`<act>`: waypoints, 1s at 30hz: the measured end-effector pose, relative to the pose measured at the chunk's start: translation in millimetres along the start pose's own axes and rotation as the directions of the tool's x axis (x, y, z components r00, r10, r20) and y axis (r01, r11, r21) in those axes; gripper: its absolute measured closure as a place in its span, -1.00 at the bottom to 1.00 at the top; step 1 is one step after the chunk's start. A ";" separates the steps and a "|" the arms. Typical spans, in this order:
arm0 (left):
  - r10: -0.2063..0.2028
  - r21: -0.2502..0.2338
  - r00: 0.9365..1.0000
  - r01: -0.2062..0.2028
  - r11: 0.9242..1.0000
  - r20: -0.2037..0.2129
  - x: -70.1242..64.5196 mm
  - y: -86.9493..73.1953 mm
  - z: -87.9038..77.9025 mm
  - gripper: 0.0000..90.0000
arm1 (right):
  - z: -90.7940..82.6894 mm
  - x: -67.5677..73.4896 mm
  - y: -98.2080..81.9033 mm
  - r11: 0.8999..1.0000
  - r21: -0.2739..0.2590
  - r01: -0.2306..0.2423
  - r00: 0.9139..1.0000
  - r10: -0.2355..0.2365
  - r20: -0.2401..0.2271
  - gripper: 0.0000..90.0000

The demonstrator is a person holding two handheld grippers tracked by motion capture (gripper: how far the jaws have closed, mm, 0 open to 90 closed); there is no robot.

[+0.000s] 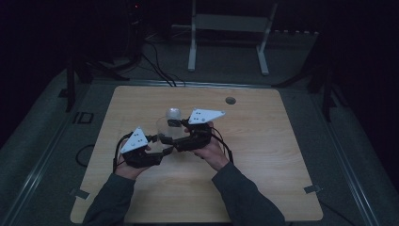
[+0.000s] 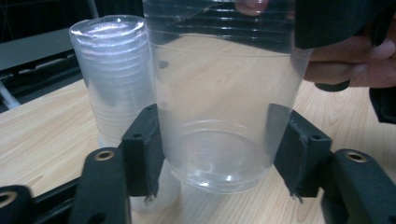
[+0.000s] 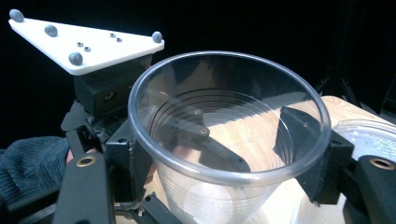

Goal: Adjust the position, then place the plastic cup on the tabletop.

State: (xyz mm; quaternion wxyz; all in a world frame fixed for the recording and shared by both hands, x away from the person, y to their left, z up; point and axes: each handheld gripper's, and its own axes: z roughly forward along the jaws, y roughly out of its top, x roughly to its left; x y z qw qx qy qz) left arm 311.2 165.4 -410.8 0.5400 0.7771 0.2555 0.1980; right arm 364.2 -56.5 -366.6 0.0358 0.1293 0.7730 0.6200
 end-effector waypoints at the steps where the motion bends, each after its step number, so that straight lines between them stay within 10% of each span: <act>1: 0.001 0.011 1.000 -0.001 1.000 -0.002 0.0 0.3 0.5 -0.18 | -0.1 0.3 -0.2 1.000 0.002 0.002 1.000 -0.002 0.004 -0.33; 30: 0.004 0.035 0.990 0.001 0.999 -0.144 14.2 2.1 -21.0 -0.30 | -9.9 -4.1 -4.9 0.999 0.021 0.035 0.995 -0.037 0.091 -0.31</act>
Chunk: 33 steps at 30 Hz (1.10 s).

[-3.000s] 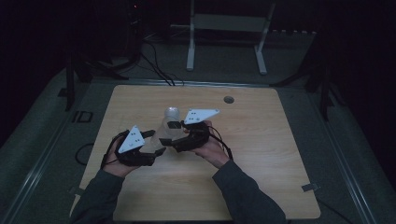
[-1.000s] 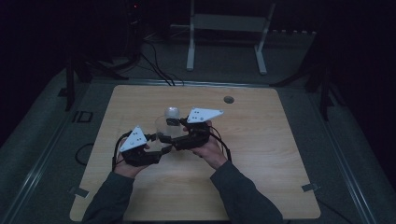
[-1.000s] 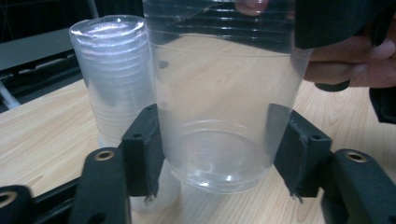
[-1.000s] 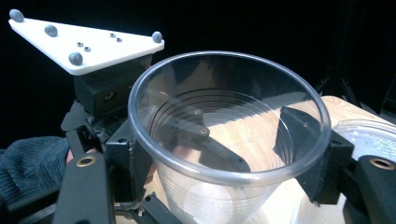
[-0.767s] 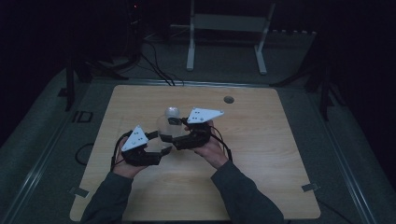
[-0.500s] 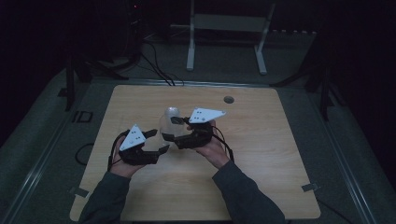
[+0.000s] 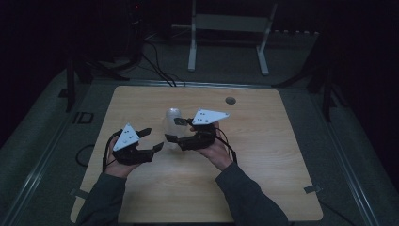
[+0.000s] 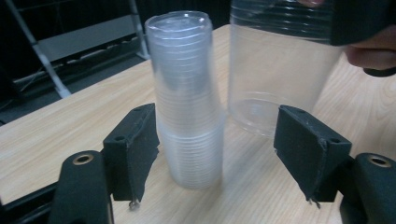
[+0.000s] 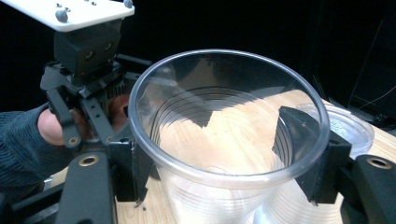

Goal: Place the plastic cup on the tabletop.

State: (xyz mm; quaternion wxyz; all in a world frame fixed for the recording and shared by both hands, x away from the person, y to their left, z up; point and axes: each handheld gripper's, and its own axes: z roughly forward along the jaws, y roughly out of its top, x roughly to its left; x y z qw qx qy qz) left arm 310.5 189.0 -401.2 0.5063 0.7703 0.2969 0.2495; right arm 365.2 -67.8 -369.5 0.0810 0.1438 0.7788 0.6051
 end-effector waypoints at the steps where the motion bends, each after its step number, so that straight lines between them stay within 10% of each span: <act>1: -0.003 0.002 1.000 0.003 1.000 -0.002 1.0 0.2 -0.8 -0.30 | 0.1 0.2 -0.3 1.000 0.000 -0.001 1.000 0.001 -0.001 -0.31; 33: -0.030 -0.018 0.997 0.029 0.999 -0.064 15.4 13.0 -8.9 -0.24 | 15.4 8.5 -16.6 0.999 0.039 0.010 1.000 -0.010 -0.021 -0.31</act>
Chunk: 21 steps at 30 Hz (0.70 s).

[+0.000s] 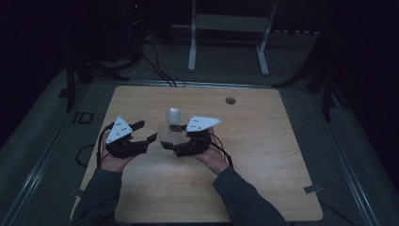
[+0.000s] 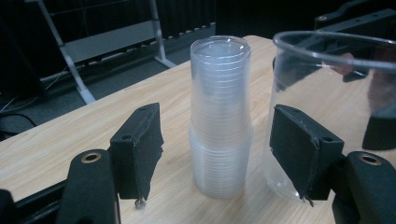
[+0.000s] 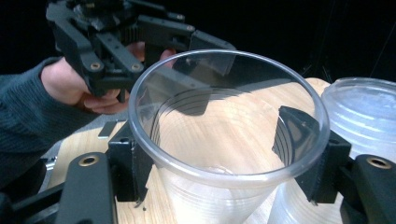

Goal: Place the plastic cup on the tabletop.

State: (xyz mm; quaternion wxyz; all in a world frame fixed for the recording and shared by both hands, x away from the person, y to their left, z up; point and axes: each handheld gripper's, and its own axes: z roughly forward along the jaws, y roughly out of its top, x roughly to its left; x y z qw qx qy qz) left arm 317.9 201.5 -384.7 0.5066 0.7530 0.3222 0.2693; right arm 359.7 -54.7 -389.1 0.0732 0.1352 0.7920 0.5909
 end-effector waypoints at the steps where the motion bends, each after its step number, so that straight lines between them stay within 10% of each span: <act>1: -0.002 0.001 1.000 0.002 1.000 0.000 0.3 0.6 0.5 -0.24 | 0.9 0.4 -0.8 1.000 0.004 0.003 1.000 -0.003 -0.001 -0.31; 21: 0.011 0.005 1.000 -0.011 1.000 -0.001 0.6 8.4 3.8 -0.22 | 6.6 1.3 -11.9 1.000 0.021 -0.003 1.000 0.003 -0.010 -0.31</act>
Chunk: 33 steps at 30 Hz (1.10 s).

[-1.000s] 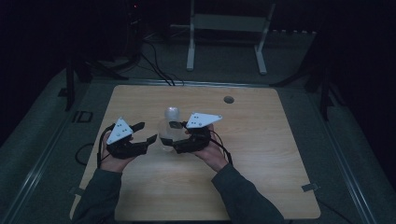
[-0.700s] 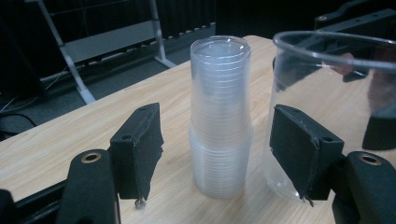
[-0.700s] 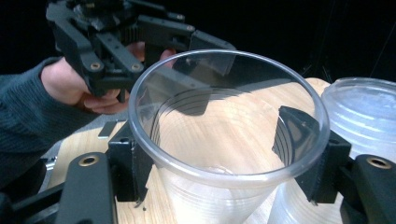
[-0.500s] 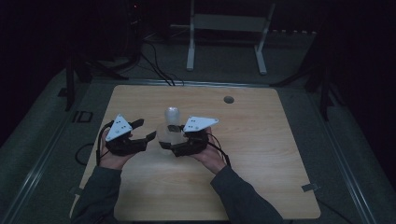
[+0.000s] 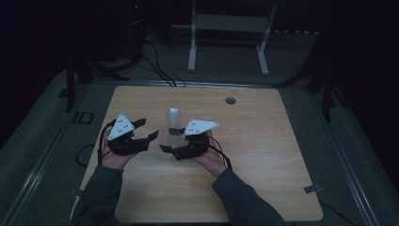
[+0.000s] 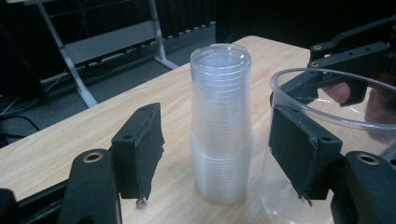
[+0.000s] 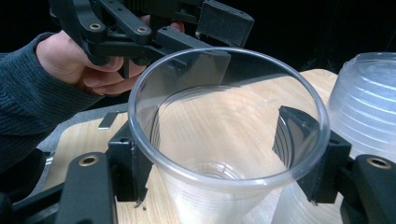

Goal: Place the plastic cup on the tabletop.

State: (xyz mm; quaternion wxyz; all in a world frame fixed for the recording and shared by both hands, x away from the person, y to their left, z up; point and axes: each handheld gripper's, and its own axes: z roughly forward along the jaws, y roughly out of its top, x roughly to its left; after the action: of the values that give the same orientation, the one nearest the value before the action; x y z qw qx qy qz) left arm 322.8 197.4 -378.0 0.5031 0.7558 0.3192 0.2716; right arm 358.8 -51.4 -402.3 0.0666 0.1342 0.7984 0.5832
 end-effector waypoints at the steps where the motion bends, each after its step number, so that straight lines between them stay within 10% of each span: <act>1: -0.001 -0.001 1.000 0.001 1.000 -0.001 0.2 0.1 0.1 -0.22 | 0.2 -0.1 -0.3 1.000 -0.001 0.003 1.000 -0.003 -0.001 -0.31; 33: -0.012 -0.019 1.000 0.012 1.000 -0.007 2.5 1.9 -2.9 -0.22 | 8.5 -1.1 -25.0 0.998 0.057 0.015 0.999 -0.018 0.041 -0.32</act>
State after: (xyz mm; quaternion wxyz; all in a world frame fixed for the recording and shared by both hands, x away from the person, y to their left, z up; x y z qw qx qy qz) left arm 322.7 200.4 -375.1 0.5108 0.7481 0.3229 0.2742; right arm 358.7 -51.0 -428.7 0.0842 0.1415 0.8141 0.5569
